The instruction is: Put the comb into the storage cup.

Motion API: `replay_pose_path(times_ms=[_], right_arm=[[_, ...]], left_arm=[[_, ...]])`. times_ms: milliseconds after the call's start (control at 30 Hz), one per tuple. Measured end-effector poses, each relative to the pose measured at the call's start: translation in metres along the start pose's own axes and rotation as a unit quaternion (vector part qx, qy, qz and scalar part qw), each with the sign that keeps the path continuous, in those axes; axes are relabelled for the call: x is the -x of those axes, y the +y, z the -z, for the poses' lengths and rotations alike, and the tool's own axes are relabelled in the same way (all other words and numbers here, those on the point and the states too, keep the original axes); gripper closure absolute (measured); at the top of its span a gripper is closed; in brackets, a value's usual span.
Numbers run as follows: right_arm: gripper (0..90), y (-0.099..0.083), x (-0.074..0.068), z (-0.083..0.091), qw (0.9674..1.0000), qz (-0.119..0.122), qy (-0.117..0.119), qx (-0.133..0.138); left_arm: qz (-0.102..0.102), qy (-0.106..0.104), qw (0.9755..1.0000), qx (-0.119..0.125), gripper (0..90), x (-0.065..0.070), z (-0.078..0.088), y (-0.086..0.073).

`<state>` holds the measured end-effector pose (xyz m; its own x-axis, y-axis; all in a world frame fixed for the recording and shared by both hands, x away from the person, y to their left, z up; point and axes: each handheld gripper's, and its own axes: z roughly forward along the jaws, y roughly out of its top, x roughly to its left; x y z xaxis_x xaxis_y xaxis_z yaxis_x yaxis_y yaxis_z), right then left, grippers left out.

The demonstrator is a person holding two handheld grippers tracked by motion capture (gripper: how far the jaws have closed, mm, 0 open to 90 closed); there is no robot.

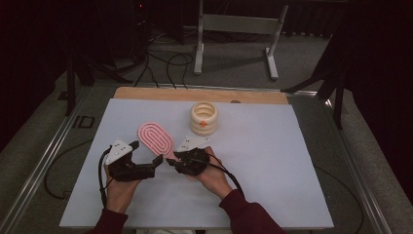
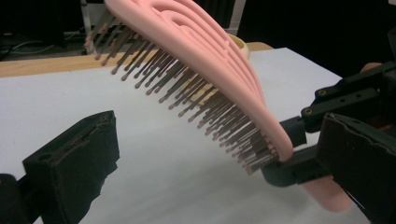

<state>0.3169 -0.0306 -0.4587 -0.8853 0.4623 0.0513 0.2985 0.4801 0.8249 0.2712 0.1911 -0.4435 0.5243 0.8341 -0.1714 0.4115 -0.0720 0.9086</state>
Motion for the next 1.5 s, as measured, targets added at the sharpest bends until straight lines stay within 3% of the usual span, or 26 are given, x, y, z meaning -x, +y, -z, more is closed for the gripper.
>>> replay_pose_path(times_ms=[267, 400, 433, 567, 600, 633, 833, 867, 967, 1067, 1267, 1500], right_arm=[[70.0, 0.002, -0.008, -0.005, 0.9999, 0.008, 0.008, 0.004], [70.0, 0.001, -0.010, -0.006, 0.9999, 0.011, 0.008, 0.005], [70.0, 0.001, -0.011, -0.006, 0.9999, 0.013, 0.008, 0.006], [70.0, 0.002, -0.013, -0.006, 0.9999, 0.010, 0.008, 0.007], [70.0, 0.001, -0.013, -0.006, 0.9998, 0.017, 0.009, 0.007], [70.0, 0.001, -0.013, -0.006, 0.9998, 0.017, 0.009, 0.007], [70.0, 0.001, -0.018, -0.008, 0.9996, 0.027, 0.004, 0.009], [70.1, 0.000, -0.020, -0.009, 0.9992, 0.038, -0.005, 0.006], [70.1, 0.000, -0.021, -0.009, 0.9989, 0.044, -0.009, 0.009], [70.1, 0.000, -0.021, -0.009, 0.9987, 0.049, -0.013, 0.008], [70.2, 0.001, -0.019, -0.008, 0.9985, 0.050, -0.023, 0.007], [70.2, 0.002, -0.009, -0.001, 0.9978, 0.052, -0.041, 0.004]], left_arm=[[0.015, -0.010, 0.9998, -0.009, 4.1, 0.002, -0.002, 0.002], [0.029, 0.005, 0.9995, -0.013, 17.1, 0.002, -0.002, 0.002], [0.036, 0.002, 0.9992, -0.015, 17.1, 0.002, -0.003, 0.002], [0.052, -0.016, 0.9985, -0.009, 34.6, -0.001, -0.003, 0.000], [0.060, -0.031, 0.9977, -0.007, 34.6, -0.003, -0.002, -0.001], [0.060, -0.031, 0.9977, -0.007, 43.1, -0.003, -0.002, -0.001], [0.073, -0.034, 0.9967, -0.006, 48.3, -0.004, -0.002, -0.002], [0.097, -0.042, 0.9944, -0.004, 52.7, -0.007, -0.002, -0.002], [0.111, -0.049, 0.9926, -0.001, 55.0, -0.008, -0.002, -0.003], [0.113, -0.053, 0.9922, 0.005, 57.2, -0.006, -0.002, -0.003], [0.097, -0.058, 0.9935, 0.011, 60.3, 0.000, -0.006, 0.002], [0.100, -0.083, 0.9914, 0.014, 62.1, 0.001, -0.020, 0.009]])
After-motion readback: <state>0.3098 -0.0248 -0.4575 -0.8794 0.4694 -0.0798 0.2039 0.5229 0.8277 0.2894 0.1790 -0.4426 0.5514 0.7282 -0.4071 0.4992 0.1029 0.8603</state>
